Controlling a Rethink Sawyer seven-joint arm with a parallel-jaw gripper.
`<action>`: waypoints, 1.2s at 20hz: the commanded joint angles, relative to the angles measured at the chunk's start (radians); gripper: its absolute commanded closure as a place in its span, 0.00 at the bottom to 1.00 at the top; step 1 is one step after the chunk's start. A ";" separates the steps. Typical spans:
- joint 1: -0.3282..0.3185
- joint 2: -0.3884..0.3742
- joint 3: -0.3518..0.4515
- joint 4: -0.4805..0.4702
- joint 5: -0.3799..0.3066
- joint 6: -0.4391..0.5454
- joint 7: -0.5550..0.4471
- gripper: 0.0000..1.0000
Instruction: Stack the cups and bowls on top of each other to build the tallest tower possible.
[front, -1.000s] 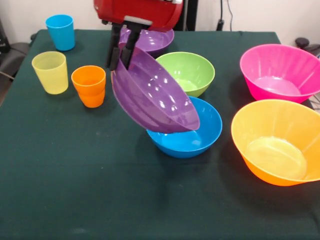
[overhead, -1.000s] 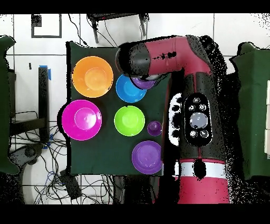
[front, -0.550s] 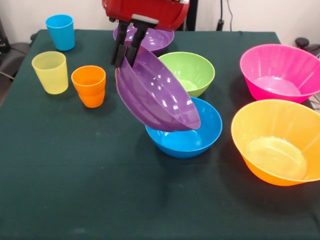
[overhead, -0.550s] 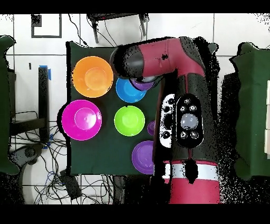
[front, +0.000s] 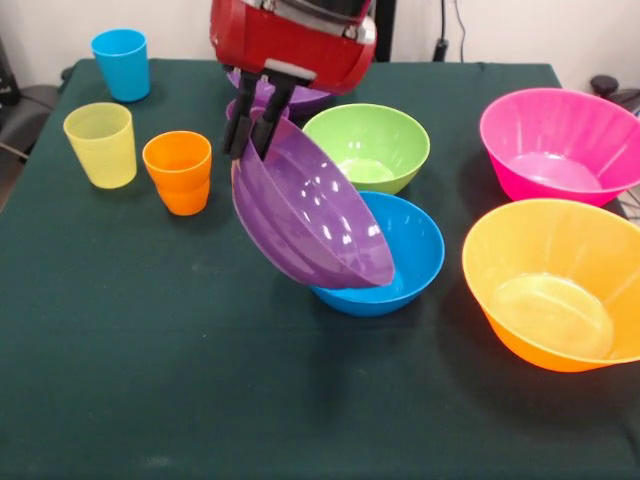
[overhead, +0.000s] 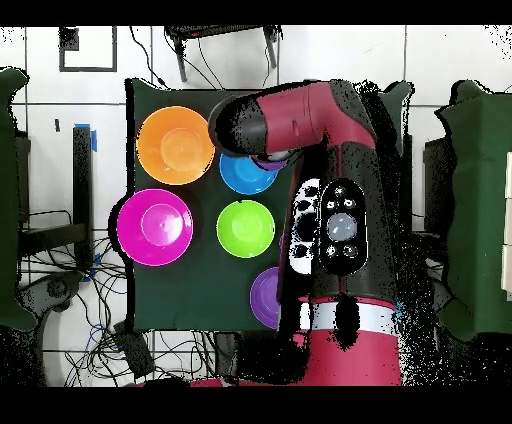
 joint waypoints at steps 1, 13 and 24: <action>0.044 0.071 -0.023 0.074 -0.012 -0.055 0.177 1.00; 0.103 0.085 -0.066 0.047 0.030 -0.035 0.231 1.00; 0.171 0.114 -0.111 -0.019 0.084 0.016 0.269 1.00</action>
